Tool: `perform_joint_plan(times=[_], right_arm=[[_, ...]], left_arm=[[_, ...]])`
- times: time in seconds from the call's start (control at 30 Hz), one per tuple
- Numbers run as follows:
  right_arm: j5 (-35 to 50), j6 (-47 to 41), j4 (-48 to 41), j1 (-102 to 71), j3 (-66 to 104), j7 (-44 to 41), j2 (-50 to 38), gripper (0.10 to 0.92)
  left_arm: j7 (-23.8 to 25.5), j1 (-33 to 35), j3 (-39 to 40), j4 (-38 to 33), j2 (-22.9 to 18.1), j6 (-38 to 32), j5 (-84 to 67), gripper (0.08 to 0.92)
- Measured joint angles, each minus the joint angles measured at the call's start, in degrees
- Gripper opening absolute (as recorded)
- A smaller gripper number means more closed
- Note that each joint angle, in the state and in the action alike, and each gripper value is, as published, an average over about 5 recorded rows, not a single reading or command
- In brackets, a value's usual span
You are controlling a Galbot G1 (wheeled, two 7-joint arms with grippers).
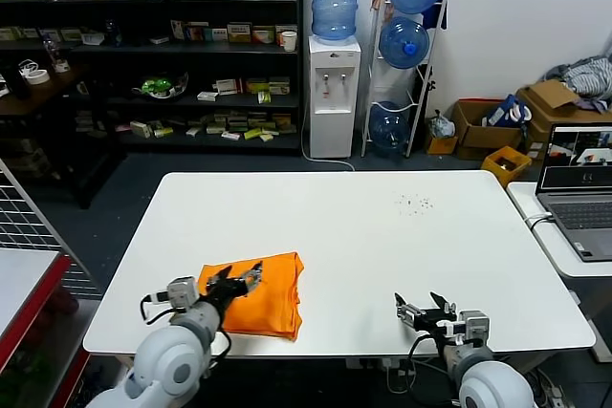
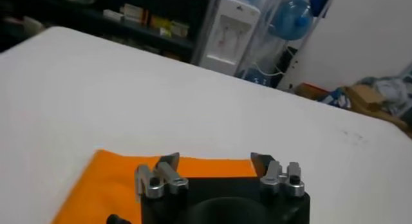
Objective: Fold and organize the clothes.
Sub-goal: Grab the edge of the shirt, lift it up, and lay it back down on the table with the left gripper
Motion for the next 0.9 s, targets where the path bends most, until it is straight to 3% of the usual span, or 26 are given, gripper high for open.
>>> perform_joint_plan(times=[0.33,0.6,0.9], right_arm=[[0.1,-0.2,0.0,0.3,-0.5,0.1,0.0,0.823],[0.2,-0.2,0.4,-0.3,0.2,0.3,-0.3,0.823],[0.4,-0.3,0.2,-0.2,0.1,0.3,-0.1,0.823]], left_arm=[[11.7,4.9,-7.1,9.3,6.1,-4.9,3.4,0.823],[16.8,5.3,-7.9,14.1,5.9,-7.1,5.1,0.823],[19.1,5.6,-7.8,16.1,5.0,-8.2,6.2,0.817]])
